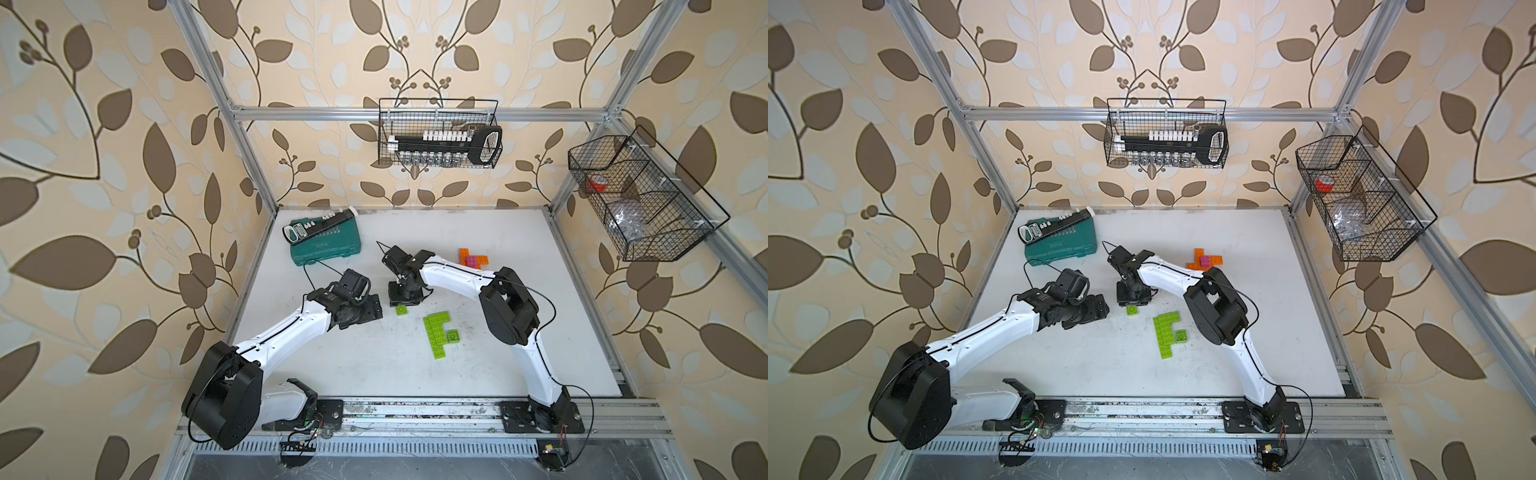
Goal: Assemble a small pinwheel with lego
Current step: Move the lego brick at the center of the board, then adjust the lego brick at the center of the board.
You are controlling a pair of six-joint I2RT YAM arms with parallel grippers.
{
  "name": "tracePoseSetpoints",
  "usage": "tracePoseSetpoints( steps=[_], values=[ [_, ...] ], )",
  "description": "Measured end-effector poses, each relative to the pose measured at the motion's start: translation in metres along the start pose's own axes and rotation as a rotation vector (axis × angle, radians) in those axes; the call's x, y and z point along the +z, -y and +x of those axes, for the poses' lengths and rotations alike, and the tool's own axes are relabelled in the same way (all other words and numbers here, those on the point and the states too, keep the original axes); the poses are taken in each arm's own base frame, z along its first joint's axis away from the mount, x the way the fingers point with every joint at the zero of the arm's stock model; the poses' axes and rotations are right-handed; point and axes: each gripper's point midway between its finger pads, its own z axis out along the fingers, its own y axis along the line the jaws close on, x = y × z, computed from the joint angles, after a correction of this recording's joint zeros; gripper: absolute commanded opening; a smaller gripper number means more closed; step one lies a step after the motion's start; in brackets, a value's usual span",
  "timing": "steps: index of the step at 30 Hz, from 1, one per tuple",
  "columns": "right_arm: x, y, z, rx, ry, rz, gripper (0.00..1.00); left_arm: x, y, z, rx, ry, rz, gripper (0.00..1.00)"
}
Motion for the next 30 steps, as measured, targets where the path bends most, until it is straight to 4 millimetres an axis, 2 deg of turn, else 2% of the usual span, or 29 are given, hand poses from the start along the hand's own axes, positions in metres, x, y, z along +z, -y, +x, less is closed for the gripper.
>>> tracePoseSetpoints(
  steps=[5, 8, 11, 16, 19, 21, 25, 30],
  values=[
    [-0.006, 0.000, 0.009, 0.027, -0.012, -0.085, 0.50, 0.003, 0.003, -0.003, 0.000, -0.016, -0.015, 0.87],
    [-0.026, 0.018, 0.007, 0.069, 0.019, -0.131, 0.50, 0.005, 0.007, -0.007, 0.006, -0.025, -0.024, 0.87],
    [-0.068, 0.048, -0.006, 0.127, 0.126, -0.158, 0.50, 0.010, 0.016, -0.008, 0.030, -0.043, -0.048, 0.87],
    [-0.155, 0.090, -0.027, 0.200, 0.348, -0.207, 0.50, 0.031, 0.045, -0.007, 0.126, -0.084, -0.130, 0.82],
    [-0.181, 0.113, -0.025, 0.224, 0.417, -0.211, 0.50, 0.045, 0.060, -0.007, 0.165, -0.100, -0.172, 0.78],
    [-0.186, 0.130, -0.020, 0.245, 0.432, -0.198, 0.50, 0.054, 0.065, -0.006, 0.174, -0.119, -0.192, 0.76],
    [-0.182, 0.159, -0.003, 0.280, 0.415, -0.161, 0.50, 0.070, 0.067, -0.008, 0.174, -0.152, -0.230, 0.76],
    [-0.178, 0.175, 0.006, 0.299, 0.393, -0.148, 0.50, 0.083, 0.071, -0.010, 0.170, -0.171, -0.251, 0.71]
  ],
)
